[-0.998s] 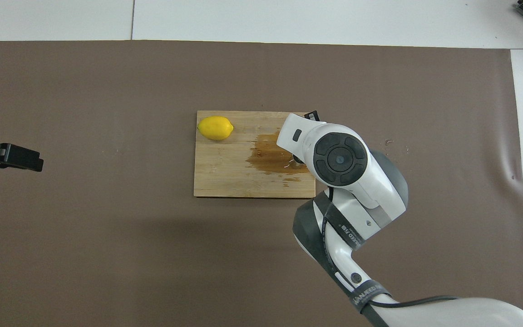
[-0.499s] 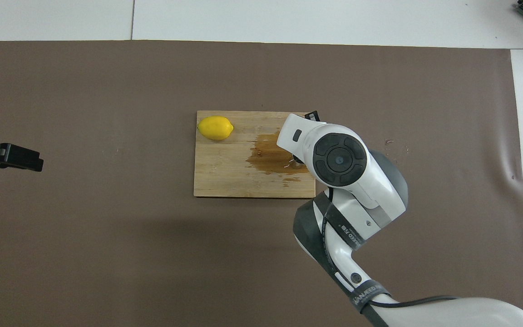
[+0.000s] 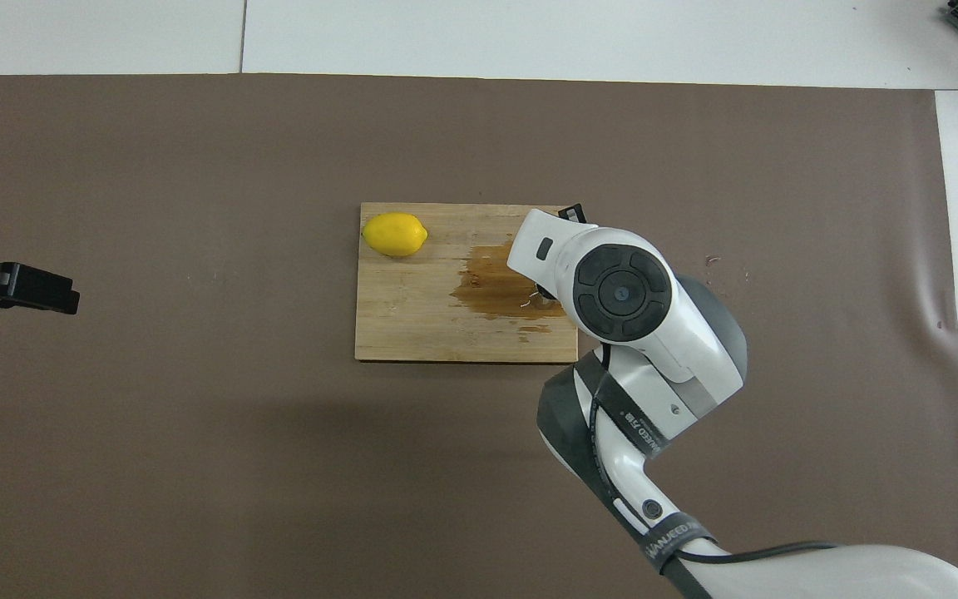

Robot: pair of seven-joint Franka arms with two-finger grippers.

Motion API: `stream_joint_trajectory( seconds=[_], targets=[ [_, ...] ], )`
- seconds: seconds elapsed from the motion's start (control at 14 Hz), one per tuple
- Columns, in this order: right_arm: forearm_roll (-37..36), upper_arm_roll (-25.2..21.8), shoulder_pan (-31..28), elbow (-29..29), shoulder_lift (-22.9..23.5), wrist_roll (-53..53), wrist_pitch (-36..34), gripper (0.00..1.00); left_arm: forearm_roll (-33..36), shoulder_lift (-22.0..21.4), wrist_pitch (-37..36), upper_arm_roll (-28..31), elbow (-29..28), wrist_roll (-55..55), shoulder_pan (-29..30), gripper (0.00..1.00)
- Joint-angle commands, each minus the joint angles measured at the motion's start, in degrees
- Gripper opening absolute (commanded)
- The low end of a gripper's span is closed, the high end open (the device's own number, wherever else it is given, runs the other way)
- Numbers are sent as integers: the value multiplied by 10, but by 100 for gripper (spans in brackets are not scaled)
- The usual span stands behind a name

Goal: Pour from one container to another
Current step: 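Tilt the white cup with the right gripper over the metal cup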

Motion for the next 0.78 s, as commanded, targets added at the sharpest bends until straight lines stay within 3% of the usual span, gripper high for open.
stream_joint_trajectory(
  seconds=[0.0, 0.71],
  targets=[
    [-19, 2, -4, -14, -11, 17, 10, 31, 7, -15, -3, -5, -14, 0, 9, 100],
    [-9, 2, -7, -13, -10, 25, 6, 31, 7, -15, -3, -5, -14, 0, 8, 100]
  ],
)
